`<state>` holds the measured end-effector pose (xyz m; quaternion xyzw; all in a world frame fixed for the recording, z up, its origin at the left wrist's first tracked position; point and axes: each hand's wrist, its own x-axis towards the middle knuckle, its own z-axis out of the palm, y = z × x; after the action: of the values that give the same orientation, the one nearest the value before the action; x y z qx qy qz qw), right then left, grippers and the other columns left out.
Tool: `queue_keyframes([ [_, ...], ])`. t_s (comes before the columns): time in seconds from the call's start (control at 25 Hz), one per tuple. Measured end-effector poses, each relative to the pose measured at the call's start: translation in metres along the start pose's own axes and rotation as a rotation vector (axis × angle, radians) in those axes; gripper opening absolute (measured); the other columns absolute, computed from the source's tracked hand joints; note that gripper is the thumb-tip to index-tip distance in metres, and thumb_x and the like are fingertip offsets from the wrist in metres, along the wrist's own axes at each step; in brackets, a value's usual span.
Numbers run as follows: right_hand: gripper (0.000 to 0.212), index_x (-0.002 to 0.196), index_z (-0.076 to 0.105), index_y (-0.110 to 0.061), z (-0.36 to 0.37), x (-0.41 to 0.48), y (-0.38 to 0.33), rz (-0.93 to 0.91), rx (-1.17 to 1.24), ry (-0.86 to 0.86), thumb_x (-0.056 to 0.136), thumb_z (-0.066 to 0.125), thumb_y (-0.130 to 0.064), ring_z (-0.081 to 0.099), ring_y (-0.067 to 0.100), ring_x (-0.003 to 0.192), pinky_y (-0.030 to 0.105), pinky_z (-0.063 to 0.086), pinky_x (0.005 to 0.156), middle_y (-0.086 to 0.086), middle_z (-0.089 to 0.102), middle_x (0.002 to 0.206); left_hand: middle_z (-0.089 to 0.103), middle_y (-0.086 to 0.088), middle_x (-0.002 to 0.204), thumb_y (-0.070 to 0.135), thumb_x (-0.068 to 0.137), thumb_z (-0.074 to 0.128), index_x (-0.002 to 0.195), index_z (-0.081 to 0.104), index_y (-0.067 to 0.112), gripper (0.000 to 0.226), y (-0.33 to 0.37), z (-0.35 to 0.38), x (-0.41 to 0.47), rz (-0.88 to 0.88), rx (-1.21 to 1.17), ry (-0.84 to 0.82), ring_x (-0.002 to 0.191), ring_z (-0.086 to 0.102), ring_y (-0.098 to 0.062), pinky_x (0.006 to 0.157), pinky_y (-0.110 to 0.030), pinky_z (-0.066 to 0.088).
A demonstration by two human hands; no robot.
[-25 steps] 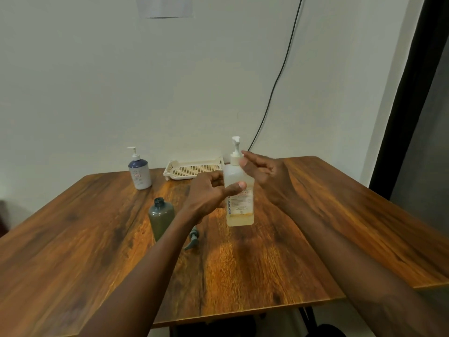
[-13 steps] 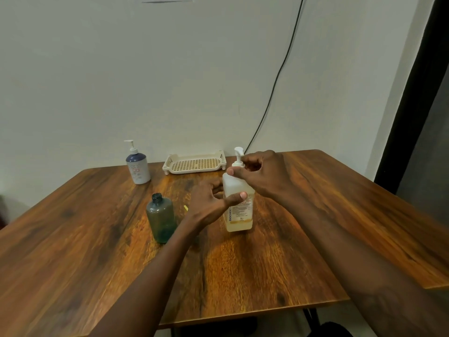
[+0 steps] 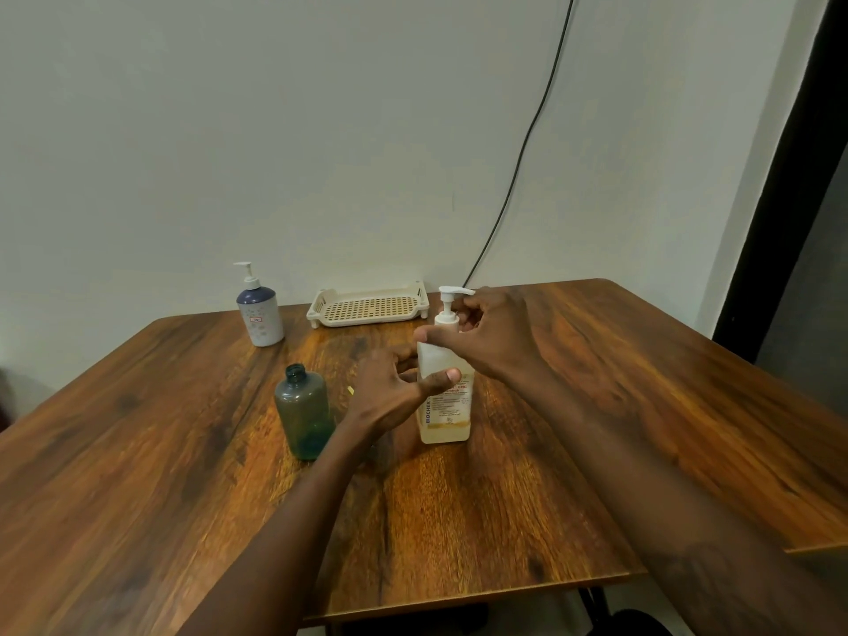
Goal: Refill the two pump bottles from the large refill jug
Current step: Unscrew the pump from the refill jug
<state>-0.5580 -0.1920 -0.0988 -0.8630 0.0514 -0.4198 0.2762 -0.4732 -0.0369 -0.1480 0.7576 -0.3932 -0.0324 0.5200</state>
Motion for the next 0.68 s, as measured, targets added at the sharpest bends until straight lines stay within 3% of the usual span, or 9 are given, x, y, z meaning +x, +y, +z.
queue_keyframes([
  [0.08,0.033,0.104,0.074,-0.019,0.003,0.001,0.000,0.064,0.098,-0.060,0.081,0.085,-0.039,0.063,0.002,0.073,0.011,0.046,0.060,-0.012,0.066,0.081,0.078,0.004,0.113,0.071,0.066,0.073,0.118,0.075,0.019,0.074,-0.001,0.000,0.000,-0.013,-0.023,0.010,0.106,0.073,-0.013,0.091,-0.043,0.062],
  [0.12,0.040,0.121,0.071,-0.017,0.002,0.002,0.000,0.105,0.169,-0.117,0.085,0.082,-0.031,0.067,0.004,0.084,0.011,0.050,0.065,-0.008,0.070,0.093,0.079,0.005,0.112,0.071,0.067,0.073,0.119,0.075,0.019,0.074,-0.002,0.000,0.000,-0.015,-0.034,0.015,0.105,0.074,-0.012,0.090,-0.046,0.063],
  [0.2,0.063,0.151,0.047,-0.018,-0.002,0.006,0.002,0.206,0.377,-0.272,0.094,0.074,-0.019,0.068,0.011,0.110,0.012,0.053,0.080,0.002,0.070,0.124,0.078,0.006,0.112,0.069,0.069,0.073,0.122,0.075,0.019,0.073,-0.005,0.000,0.000,-0.008,-0.047,0.018,0.105,0.073,-0.010,0.089,-0.048,0.063],
  [0.28,0.068,0.158,0.036,-0.021,-0.004,0.008,0.006,0.244,0.488,-0.359,0.098,0.067,-0.016,0.060,0.016,0.129,0.014,0.054,0.086,0.006,0.060,0.144,0.078,0.007,0.114,0.067,0.071,0.075,0.124,0.074,0.020,0.071,-0.008,0.001,0.001,-0.003,-0.056,0.020,0.106,0.073,-0.008,0.090,-0.045,0.063],
  [0.32,0.066,0.156,0.039,-0.021,-0.004,0.007,0.005,0.232,0.470,-0.355,0.098,0.069,-0.020,0.060,0.015,0.129,0.011,0.053,0.084,0.005,0.060,0.144,0.078,0.007,0.115,0.066,0.072,0.076,0.124,0.074,0.020,0.069,-0.009,0.002,0.001,0.003,-0.052,0.019,0.106,0.073,-0.006,0.090,-0.041,0.062],
  [0.4,0.064,0.141,0.058,-0.018,-0.002,0.003,0.001,0.171,0.278,-0.188,0.086,0.081,-0.039,0.067,0.005,0.106,0.004,0.051,0.072,-0.006,0.069,0.122,0.077,0.007,0.115,0.060,0.075,0.078,0.122,0.073,0.019,0.063,-0.011,0.004,0.003,0.024,-0.016,0.009,0.104,0.071,-0.001,0.088,-0.024,0.057],
  [0.48,0.056,0.109,0.073,-0.018,0.004,0.001,0.000,0.114,0.096,0.011,0.069,0.089,-0.054,0.064,0.000,0.076,0.007,0.051,0.061,-0.011,0.071,0.091,0.075,0.013,0.109,0.052,0.080,0.081,0.116,0.072,0.023,0.048,-0.010,0.004,0.004,0.028,0.026,-0.002,0.098,0.068,0.007,0.081,-0.010,0.051],
  [0.56,0.049,0.090,0.072,-0.017,0.010,0.002,0.003,0.107,0.068,0.056,0.065,0.091,-0.055,0.058,0.003,0.062,0.011,0.049,0.056,-0.007,0.067,0.072,0.071,0.022,0.101,0.045,0.085,0.081,0.112,0.069,0.030,0.033,-0.010,0.002,0.005,0.032,0.046,-0.018,0.089,0.066,0.016,0.075,-0.004,0.051],
  [0.68,0.038,0.100,0.074,-0.014,0.015,0.002,0.003,0.108,0.091,-0.004,0.079,0.086,-0.044,0.059,0.003,0.067,0.007,0.045,0.056,-0.004,0.069,0.079,0.069,0.027,0.099,0.041,0.088,0.079,0.113,0.068,0.030,0.029,-0.011,-0.001,0.005,0.051,0.054,-0.030,0.089,0.065,0.021,0.076,-0.002,0.050],
])
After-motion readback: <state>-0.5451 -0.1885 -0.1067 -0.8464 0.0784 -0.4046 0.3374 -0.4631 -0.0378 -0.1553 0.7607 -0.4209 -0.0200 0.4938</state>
